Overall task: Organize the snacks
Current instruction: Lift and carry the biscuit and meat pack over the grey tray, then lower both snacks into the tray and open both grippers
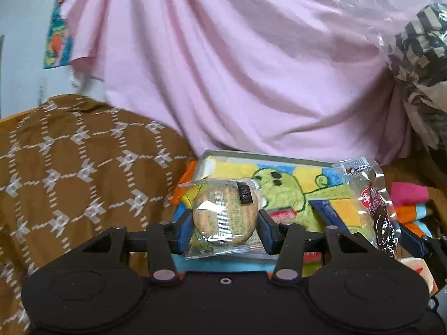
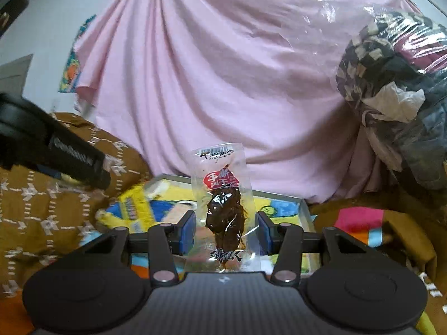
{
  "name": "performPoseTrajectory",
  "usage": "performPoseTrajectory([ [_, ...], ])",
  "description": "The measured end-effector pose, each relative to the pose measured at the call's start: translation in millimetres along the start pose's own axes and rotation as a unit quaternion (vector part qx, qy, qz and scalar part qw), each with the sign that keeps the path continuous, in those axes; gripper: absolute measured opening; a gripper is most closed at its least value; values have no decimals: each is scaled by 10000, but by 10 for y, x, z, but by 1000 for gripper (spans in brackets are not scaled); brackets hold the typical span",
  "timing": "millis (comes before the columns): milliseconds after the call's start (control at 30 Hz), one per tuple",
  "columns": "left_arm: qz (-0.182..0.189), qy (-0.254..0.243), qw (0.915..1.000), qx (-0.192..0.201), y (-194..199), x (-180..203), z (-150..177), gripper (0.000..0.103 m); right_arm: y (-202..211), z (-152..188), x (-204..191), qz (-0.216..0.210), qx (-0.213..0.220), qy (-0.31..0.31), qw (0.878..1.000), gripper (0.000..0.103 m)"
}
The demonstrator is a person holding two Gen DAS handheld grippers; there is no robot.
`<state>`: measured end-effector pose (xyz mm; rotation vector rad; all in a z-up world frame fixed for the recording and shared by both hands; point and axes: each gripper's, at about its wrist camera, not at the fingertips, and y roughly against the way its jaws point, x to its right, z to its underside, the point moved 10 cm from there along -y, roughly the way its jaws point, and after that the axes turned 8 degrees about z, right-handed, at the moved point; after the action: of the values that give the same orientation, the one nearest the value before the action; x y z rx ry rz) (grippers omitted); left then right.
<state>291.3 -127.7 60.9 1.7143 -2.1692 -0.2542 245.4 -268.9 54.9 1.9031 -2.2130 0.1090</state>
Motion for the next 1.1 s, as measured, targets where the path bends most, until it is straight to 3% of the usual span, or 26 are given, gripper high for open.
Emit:
performPoseTrajectory([
  [300,694,16,9976,21,-988,338,-121,50,-664,233,372,577,-240,-213,9978,51],
  [567,1130,-226,9927,-370,-1622,610,27,50,-944,501,536,603,-663,-344,9954,51],
  [1100,1357,-447,9850,-967,-1865,643,288,50,-1098,620,537,459,-1041,-503,9922,54],
])
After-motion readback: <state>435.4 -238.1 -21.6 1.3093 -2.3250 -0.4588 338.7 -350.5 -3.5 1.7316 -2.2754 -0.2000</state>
